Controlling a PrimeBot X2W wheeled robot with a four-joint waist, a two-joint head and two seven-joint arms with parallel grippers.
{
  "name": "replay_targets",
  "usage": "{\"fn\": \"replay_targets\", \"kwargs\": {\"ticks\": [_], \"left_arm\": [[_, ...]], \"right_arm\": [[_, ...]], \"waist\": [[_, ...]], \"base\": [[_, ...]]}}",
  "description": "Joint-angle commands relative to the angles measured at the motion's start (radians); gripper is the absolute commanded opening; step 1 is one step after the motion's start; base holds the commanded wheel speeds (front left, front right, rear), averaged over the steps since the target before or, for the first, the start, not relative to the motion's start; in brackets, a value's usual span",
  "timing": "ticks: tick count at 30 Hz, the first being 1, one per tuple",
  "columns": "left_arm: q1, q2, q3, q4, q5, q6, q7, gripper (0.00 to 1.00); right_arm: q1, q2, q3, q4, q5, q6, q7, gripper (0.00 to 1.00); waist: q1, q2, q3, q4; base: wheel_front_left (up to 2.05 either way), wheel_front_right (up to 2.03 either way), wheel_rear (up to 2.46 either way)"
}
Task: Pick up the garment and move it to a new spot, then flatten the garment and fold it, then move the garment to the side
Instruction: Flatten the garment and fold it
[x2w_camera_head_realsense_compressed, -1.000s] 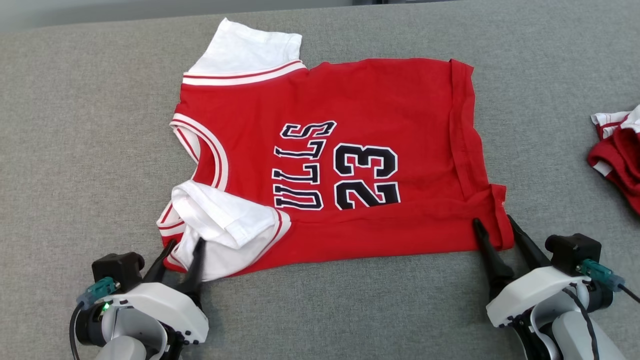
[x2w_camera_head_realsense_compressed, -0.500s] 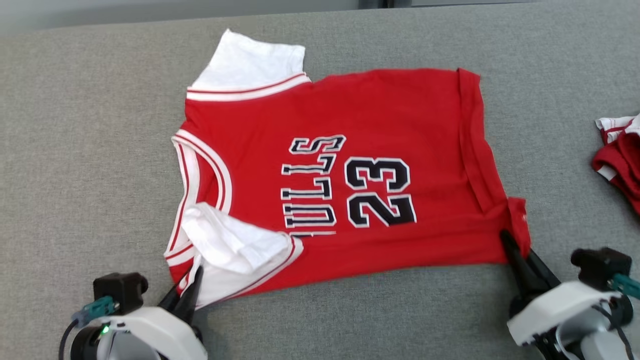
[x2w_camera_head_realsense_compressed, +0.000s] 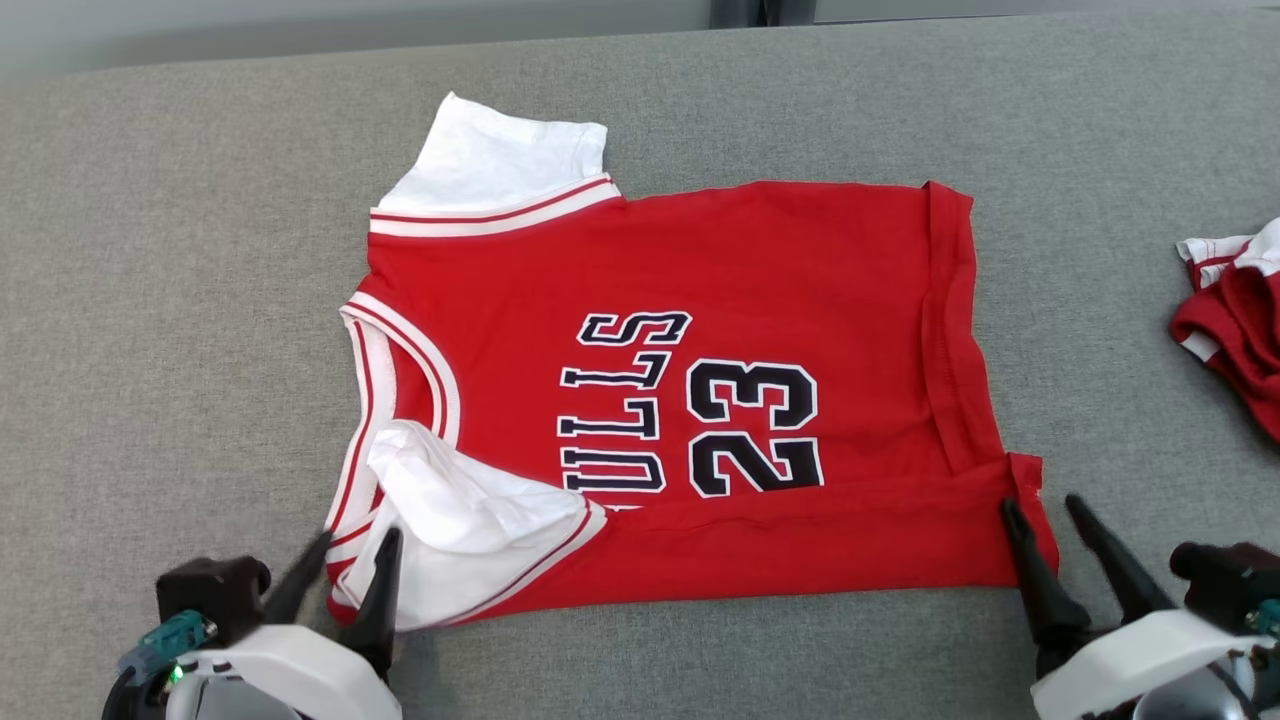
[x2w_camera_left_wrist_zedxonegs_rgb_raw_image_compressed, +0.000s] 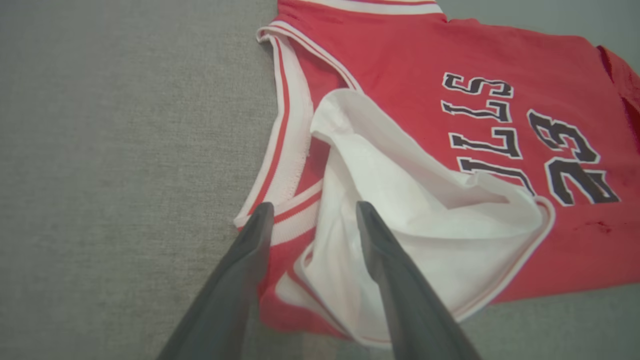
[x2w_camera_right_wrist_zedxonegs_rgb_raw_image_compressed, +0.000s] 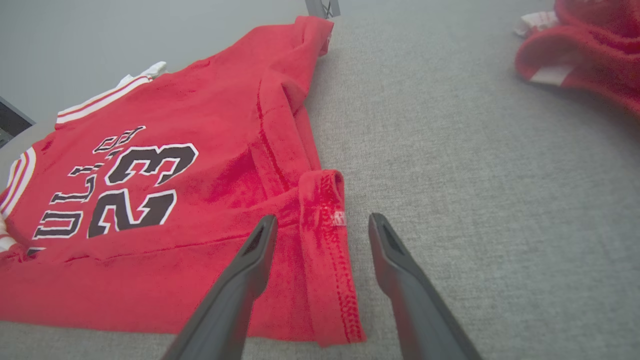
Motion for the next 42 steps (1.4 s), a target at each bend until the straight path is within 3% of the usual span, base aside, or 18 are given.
{"fn": "replay_targets", "kwargs": {"ticks": [1,13,30,34,42], "left_arm": [[-0.026,-0.004,0.01,0.001,0.019,0.009,-0.027,1.0],[-0.157,-0.03,0.019,-0.013,0.197,0.051,-0.287,1.0],[-0.234,-0.025,0.004,-0.045,0.257,0.066,-0.318,1.0],[-0.325,-0.025,0.004,-0.038,0.248,0.035,-0.317,1.0],[-0.758,-0.043,-0.026,0.228,0.18,-0.154,-0.203,1.0]], "right_arm": [[-0.02,0.003,-0.009,-0.011,-0.008,0.0,-0.015,1.0],[-0.099,0.028,-0.081,-0.128,-0.144,0.0,-0.173,1.0],[-0.1,0.057,-0.108,-0.192,-0.178,0.0,-0.149,1.0],[-0.119,0.059,-0.101,-0.196,-0.173,0.0,-0.15,1.0],[-0.193,0.056,-0.054,-0.18,-0.153,0.0,-0.172,1.0]], "waist": [[0.0,-0.0001,-0.002,-0.002],[0.0,-0.0001,-0.048,0.0],[0.0,-0.0001,-0.052,0.005],[0.0,-0.0001,-0.017,-0.003],[0.0,-0.0001,0.119,-0.069]], "base": [[0.0,0.0,0.0],[0.0,0.0,0.0],[0.0,0.0,0.0],[0.0,0.0,0.0],[0.0,0.0,0.0]]}}
